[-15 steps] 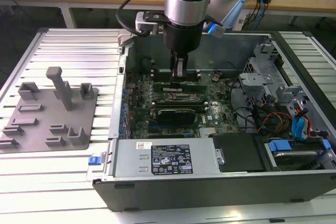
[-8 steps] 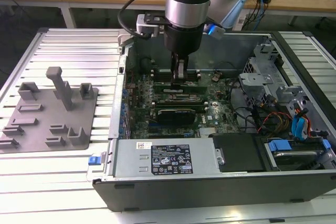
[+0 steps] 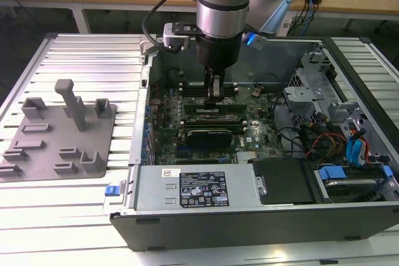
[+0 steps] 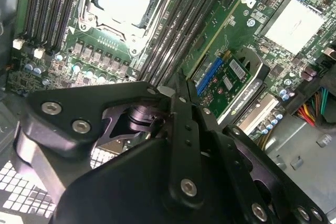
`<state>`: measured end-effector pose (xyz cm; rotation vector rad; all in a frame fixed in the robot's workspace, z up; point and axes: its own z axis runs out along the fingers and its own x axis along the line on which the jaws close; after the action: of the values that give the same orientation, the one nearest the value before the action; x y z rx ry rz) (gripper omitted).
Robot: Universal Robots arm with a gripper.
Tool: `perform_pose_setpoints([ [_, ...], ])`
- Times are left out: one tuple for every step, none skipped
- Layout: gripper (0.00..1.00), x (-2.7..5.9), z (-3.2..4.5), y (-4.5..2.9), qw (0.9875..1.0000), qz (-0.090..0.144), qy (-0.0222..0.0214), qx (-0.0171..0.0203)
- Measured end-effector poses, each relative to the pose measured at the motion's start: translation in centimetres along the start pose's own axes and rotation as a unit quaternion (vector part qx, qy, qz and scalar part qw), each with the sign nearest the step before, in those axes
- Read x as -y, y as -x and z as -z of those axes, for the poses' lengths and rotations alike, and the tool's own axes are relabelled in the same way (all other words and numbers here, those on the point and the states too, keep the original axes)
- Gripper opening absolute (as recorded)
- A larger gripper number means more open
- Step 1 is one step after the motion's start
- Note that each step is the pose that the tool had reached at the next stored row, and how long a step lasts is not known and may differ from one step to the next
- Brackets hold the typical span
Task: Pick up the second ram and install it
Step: 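Pick up the second ram and move it above second insertion slot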
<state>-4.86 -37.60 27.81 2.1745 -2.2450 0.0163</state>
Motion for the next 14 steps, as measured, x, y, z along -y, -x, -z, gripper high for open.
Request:
perform_pose_setpoints([
  [0.09, 0.0, -0.04, 0.0, 1.0, 0.0, -0.0001, 0.0],
  [0.09, -0.01, -0.1, 0.0, 1.0, 0.0, -0.0002, 0.0001],
  [0.09, 0.0, -0.27, 0.01, 1.0, 0.0, -0.0003, 0.0001],
  [0.09, 0.0, -0.4, 0.01, 1.0, 0.0, -0.0004, 0.0001],
  [0.09, 0.0, -0.53, 0.01, 1.0, 0.0, -0.0004, 0.0],
  [0.09, 0.0, -0.82, 0.02, 1.0, -0.001, -0.0003, 0.0],
  [0.09, 0.0, -0.95, 0.03, 1.0, -0.001, -0.0003, 0.0],
  [0.09, 0.02, -1.09, 0.04, 1.0, -0.001, -0.0003, 0.0001],
  [0.09, 0.28, -1.33, 0.05, 1.0, -0.002, -0.0003, 0.0002],
  [0.09, 0.79, -1.64, 0.08, 1.0, -0.003, -0.0003, 0.0002],
  [0.09, 0.84, -1.81, 0.1, 1.0, -0.003, -0.0003, 0.0002],
  [0.09, 0.89, -2.2, 0.24, 1.0, -0.003, -0.0003, 0.0003],
  [0.09, 0.89, -2.35, 0.34, 1.0, -0.003, -0.0003, 0.0002],
  [0.09, 0.88, -2.45, 0.46, 1.0, -0.003, -0.0002, 0.0003],
])
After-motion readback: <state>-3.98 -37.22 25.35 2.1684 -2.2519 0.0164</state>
